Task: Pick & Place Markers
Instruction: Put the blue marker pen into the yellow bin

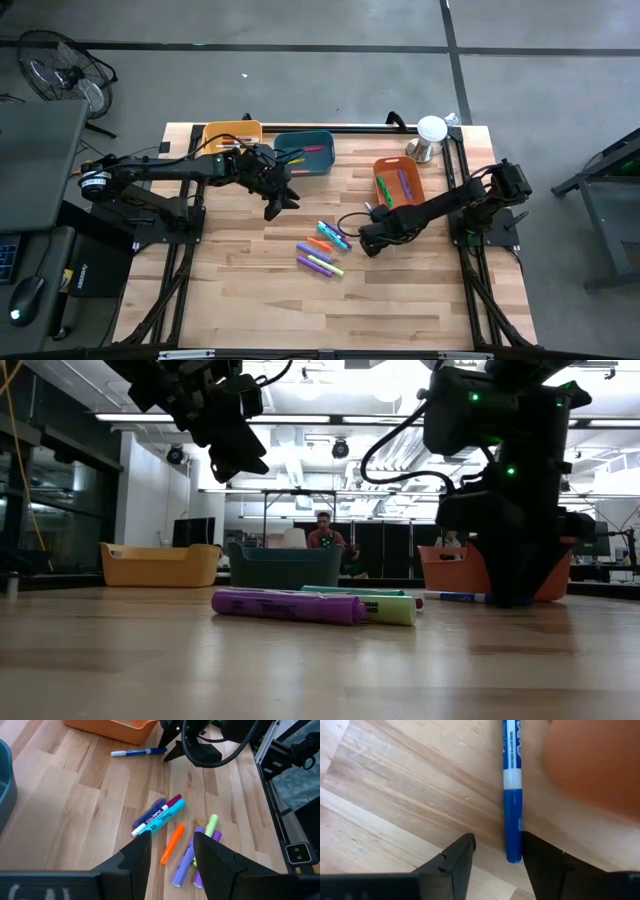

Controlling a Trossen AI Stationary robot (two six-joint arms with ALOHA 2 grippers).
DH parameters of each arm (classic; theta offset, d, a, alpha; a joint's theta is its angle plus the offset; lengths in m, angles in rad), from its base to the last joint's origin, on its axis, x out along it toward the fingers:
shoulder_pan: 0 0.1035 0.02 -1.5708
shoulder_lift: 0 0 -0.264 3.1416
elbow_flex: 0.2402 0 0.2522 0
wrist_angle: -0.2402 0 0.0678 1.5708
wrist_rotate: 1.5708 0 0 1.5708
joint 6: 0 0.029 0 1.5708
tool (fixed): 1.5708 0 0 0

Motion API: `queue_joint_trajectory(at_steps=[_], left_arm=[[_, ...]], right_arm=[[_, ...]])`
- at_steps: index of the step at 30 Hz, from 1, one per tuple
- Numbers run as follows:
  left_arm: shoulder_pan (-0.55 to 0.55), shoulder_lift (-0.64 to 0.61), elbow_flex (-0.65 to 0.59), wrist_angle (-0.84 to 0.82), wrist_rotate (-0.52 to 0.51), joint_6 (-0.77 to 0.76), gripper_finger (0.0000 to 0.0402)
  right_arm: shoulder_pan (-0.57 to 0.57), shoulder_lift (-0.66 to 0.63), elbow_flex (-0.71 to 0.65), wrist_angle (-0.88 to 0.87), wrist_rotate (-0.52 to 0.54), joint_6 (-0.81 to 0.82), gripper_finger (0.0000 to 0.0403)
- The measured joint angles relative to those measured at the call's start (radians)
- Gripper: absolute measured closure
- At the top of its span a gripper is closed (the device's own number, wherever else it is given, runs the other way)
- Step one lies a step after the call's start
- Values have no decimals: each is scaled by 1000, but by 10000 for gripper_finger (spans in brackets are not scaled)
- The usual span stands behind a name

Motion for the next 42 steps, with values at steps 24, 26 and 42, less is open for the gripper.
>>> queue_joint_trajectory(at_steps=[24, 26, 42], left_arm=[[0, 0, 0, -5, 1, 0, 257], [0, 0, 0, -5, 1, 0, 257], [0, 0, 0, -5, 3, 0, 257]], right_arm=[[-2, 2, 0, 20, -65, 7, 380], [-2, -1, -1, 21, -67, 6, 384], [-2, -36, -3, 27, -89, 7, 384]])
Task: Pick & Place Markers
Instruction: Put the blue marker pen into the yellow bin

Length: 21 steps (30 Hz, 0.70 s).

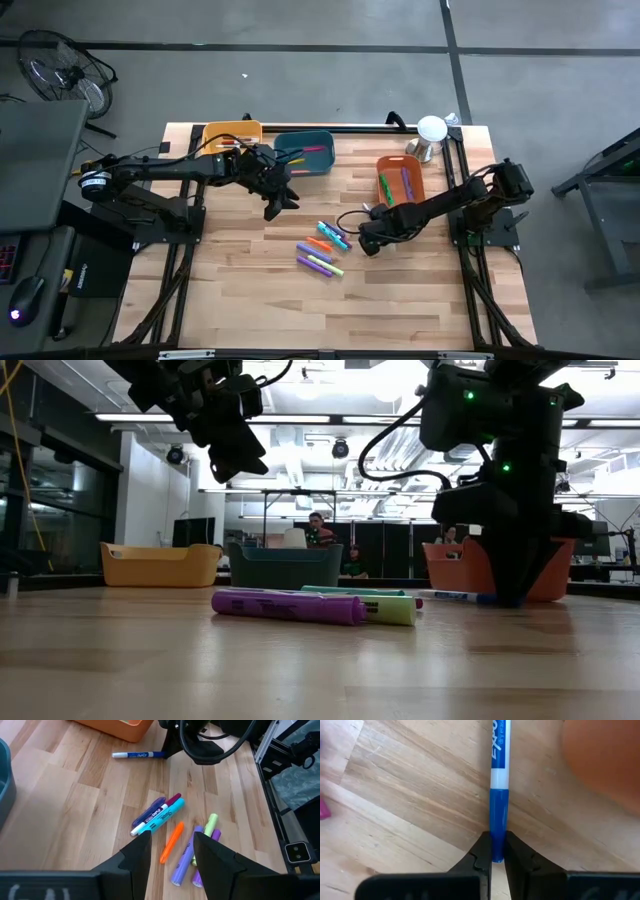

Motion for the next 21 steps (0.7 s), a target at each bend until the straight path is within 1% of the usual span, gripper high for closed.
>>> queue_joint_trajectory(at_steps=[4, 21], left_arm=[[0, 0, 0, 1, 7, 0, 257], [0, 0, 0, 1, 7, 0, 257]], right_arm=[[-7, -20, 0, -10, -1, -2, 384], [-6, -28, 2, -24, -24, -11, 385]])
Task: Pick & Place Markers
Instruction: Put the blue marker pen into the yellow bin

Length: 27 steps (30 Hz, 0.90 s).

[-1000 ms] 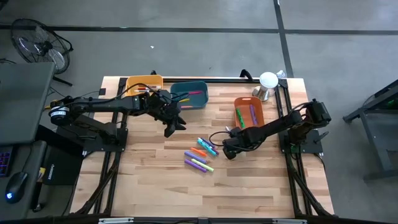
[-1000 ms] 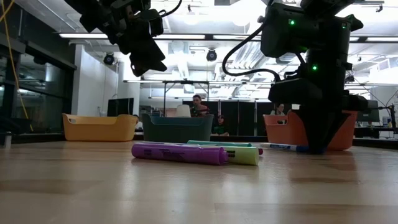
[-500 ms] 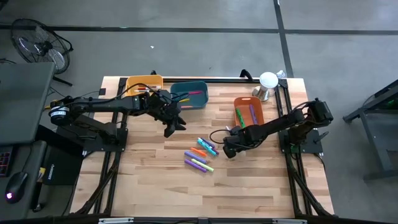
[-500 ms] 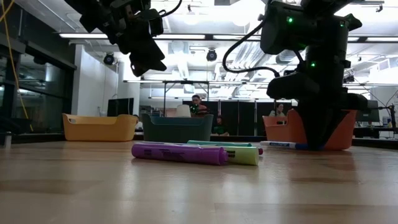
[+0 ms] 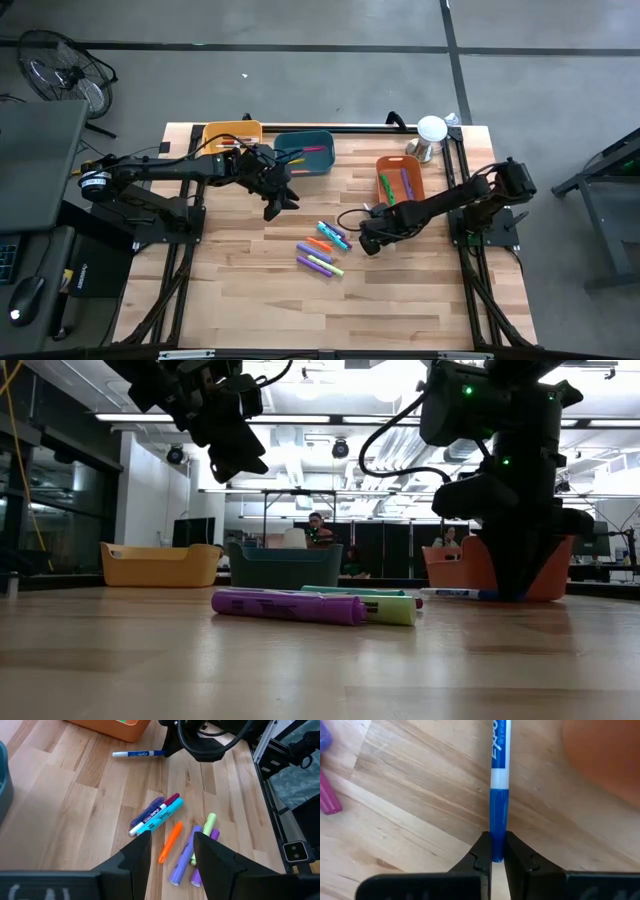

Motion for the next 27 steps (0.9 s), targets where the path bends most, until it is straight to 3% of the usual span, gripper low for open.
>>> queue_joint_trajectory(at_steps=[10, 20, 27], left_arm=[[0, 0, 0, 0, 0, 0, 257], [0, 0, 0, 23, 0, -7, 257], [0, 0, 0, 193, 22, -80, 257]], right_arm=[[0, -96, 2, -40, 36, 0, 385], [16, -273, 2, -40, 108, -12, 385], [18, -414, 2, 26, 200, -105, 385]])
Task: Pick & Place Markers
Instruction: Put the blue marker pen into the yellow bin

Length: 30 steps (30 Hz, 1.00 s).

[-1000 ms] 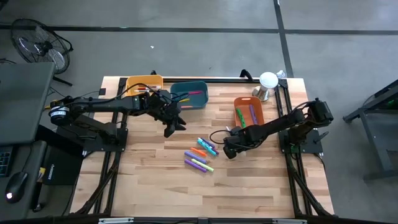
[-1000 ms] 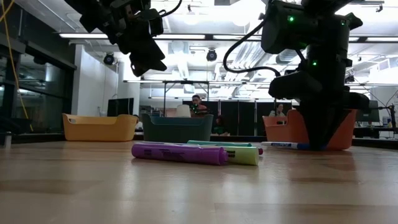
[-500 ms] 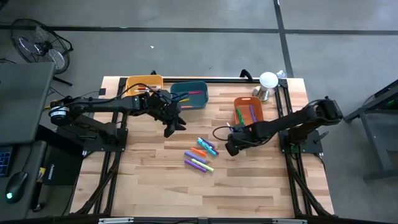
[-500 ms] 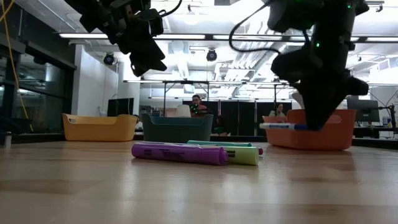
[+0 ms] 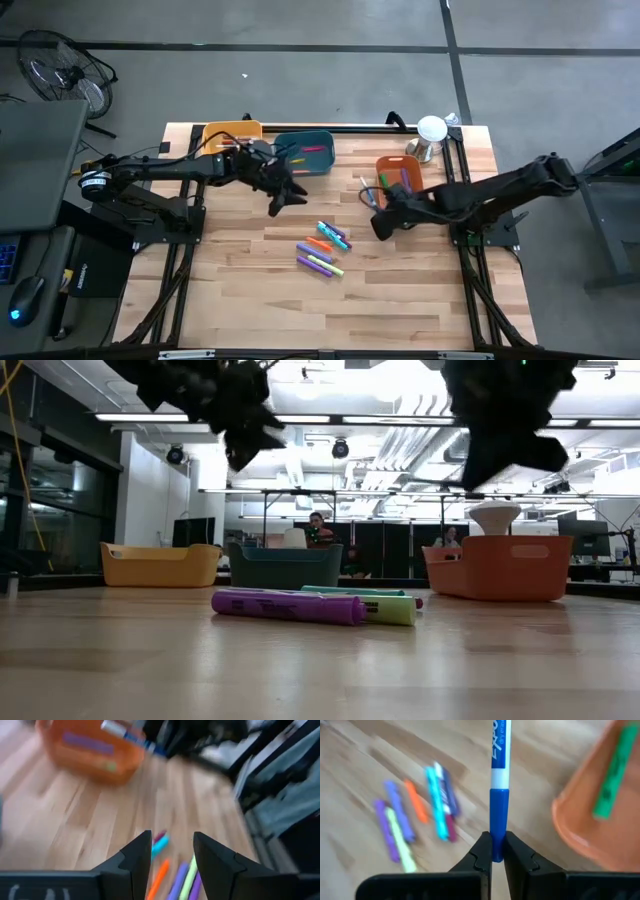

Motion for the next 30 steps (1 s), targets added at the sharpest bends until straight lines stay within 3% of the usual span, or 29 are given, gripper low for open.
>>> queue_joint_trajectory(at_steps=[6, 12, 20, 30], left_arm=[[0, 0, 0, 293, 35, -105, 257], [0, 0, 0, 496, -19, -196, 257], [0, 1, 0, 566, -49, -261, 257], [0, 86, 45, 653, -37, -347, 257]], right_arm=[[0, -80, 0, 163, 93, -136, 386], [-3, -96, 1, 417, 163, -330, 386], [-7, -93, 1, 657, 216, -541, 386], [-55, -20, 1, 821, 124, -629, 386]])
